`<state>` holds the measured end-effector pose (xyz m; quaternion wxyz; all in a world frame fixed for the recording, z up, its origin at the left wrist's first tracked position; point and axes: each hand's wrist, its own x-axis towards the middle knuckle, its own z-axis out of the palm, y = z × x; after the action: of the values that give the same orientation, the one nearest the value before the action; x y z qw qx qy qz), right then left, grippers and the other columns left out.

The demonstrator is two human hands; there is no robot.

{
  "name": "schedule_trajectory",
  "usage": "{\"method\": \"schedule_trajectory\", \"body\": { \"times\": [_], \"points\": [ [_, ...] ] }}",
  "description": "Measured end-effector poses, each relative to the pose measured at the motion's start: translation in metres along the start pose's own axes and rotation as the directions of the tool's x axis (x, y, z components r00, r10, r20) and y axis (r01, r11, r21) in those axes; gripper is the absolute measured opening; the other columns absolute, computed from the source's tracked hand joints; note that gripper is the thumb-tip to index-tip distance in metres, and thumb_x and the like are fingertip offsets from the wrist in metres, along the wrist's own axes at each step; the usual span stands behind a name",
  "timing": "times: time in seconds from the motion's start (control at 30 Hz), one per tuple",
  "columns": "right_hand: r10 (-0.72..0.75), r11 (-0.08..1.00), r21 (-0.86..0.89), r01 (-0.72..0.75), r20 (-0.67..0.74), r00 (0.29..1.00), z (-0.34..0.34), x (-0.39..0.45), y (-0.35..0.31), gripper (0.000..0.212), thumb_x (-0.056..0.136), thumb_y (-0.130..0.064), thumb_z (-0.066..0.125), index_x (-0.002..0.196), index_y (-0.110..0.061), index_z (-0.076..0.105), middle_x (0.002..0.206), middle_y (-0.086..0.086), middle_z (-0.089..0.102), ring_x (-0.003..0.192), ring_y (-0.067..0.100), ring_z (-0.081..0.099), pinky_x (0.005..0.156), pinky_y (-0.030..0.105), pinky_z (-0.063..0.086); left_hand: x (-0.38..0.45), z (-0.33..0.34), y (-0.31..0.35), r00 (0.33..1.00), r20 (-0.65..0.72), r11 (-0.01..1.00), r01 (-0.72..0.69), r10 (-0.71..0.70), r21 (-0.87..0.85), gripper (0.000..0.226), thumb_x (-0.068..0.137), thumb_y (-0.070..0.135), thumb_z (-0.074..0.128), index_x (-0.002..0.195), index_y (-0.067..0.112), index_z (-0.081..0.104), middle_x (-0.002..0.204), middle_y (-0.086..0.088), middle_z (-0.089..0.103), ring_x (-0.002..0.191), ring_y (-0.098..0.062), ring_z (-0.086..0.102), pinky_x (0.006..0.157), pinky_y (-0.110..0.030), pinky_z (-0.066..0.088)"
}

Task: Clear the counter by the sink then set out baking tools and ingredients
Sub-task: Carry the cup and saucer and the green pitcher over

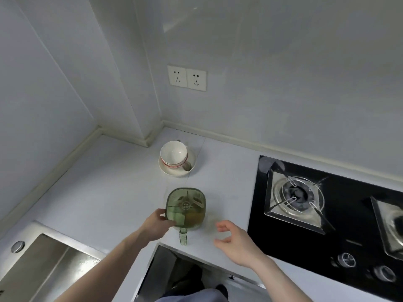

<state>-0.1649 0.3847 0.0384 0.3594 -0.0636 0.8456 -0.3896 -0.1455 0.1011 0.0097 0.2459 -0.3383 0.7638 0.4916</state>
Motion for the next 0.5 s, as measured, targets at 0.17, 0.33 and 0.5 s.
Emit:
{"method": "schedule_trajectory", "body": {
  "times": [0.17,0.33,0.5],
  "points": [
    [0.077,0.996,0.042,-0.076,-0.040,0.996,0.014,0.013,0.005,0.048,0.093,-0.039,0.063,0.139,-0.033,0.049,0.131,-0.017,0.054,0.102,0.002,0.064,0.087,0.020,0.048,0.013,-0.002,0.010,0.992,0.121,0.997,0.018,-0.027,0.074,0.042,0.079,0.028,0.070,0.116,0.010,0.064,0.101,-0.011,0.071,0.080,-0.020,0.063,0.064,-0.029,0.049],
    [0.147,0.987,0.081,-0.140,-0.076,0.986,0.023,0.027,0.007,0.051,0.093,-0.039,0.064,0.139,-0.030,0.048,0.127,-0.013,0.054,0.115,0.009,0.059,0.091,0.021,0.044,0.026,0.002,0.019,0.944,0.330,0.973,-0.096,0.023,0.209,0.025,0.087,0.027,0.067,0.109,0.017,0.070,0.113,-0.002,0.070,0.100,-0.017,0.070,0.071,-0.026,0.053],
    [0.225,0.967,0.152,-0.204,-0.142,0.964,0.033,0.040,0.009,0.038,0.090,-0.037,0.067,0.124,-0.028,0.051,0.113,-0.010,0.062,0.099,0.009,0.064,0.084,0.022,0.050,0.050,-0.023,0.032,0.944,0.326,0.955,-0.132,0.040,0.265,0.026,0.089,0.029,0.064,0.114,0.022,0.068,0.111,0.003,0.070,0.099,-0.014,0.069,0.074,-0.026,0.055]
  ]
}}
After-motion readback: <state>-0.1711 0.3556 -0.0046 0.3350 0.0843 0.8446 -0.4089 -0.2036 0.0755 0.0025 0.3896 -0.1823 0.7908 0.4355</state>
